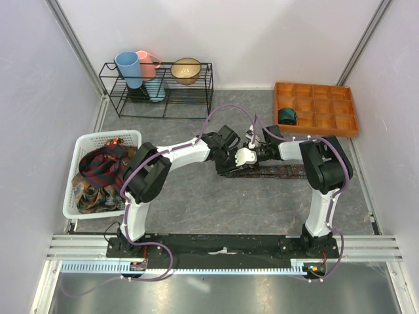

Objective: Roll the ties
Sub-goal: Roll the tie at the center of the board.

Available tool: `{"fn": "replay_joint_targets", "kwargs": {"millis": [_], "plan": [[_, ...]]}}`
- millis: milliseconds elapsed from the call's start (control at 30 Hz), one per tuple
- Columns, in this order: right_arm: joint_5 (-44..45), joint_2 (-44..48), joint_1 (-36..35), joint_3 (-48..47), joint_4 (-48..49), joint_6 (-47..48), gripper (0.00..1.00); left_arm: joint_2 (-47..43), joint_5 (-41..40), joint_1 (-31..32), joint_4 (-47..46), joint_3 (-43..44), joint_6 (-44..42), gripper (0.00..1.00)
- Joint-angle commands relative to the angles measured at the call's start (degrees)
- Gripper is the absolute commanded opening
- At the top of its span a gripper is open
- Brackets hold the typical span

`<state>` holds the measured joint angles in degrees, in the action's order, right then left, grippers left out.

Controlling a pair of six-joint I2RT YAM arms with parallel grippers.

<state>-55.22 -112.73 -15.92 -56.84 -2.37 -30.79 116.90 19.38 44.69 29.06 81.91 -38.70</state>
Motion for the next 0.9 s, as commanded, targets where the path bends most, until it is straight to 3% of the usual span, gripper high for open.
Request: {"fn": "replay_joint_targets", "kwargs": {"millis": [0, 67, 233, 267, 467, 600, 733, 867], "plan": [[3.63, -0.56, -0.25, -0.82, 0.44, 1.43, 0.12, 2.72, -2.68, -0.48, 5.13, -1.40, -2.35, 0.16], [3.45, -0.30, -0.25, -0.91, -0.70, 2.83, 0.00, 2.72, -2.68, -0.48, 5.13, -1.49, -2.26, 0.19], [7.14, -0.82, 1.06, -1.70, -8.52, 9.41, 0.00, 2.54, -0.49, -2.14, 5.13, -0.70, 0.02, 0.34], [8.10, -1.18, 1.42, -1.78, -9.14, 10.82, 0.00, 2.45, 0.74, -2.67, 5.04, -0.52, 1.24, 0.43], [11.71, -3.46, 2.04, -1.52, -10.72, 13.73, 0.00, -2.72, 11.88, -5.83, -1.89, -2.98, 4.32, 0.67], [14.17, -3.99, 3.26, -1.26, -12.57, 16.10, 0.00, -7.20, 18.93, -8.03, -12.67, -8.85, 8.63, 0.70], [16.02, -4.17, 5.02, -1.52, -14.67, 18.56, 0.00, -10.91, 23.25, -9.44, -33.58, -19.94, 15.48, 0.72], [16.55, -4.25, 5.81, -1.87, -16.34, 20.41, 0.00, -8.71, 25.45, -9.62, -41.88, -22.32, 18.56, 0.72]]}}
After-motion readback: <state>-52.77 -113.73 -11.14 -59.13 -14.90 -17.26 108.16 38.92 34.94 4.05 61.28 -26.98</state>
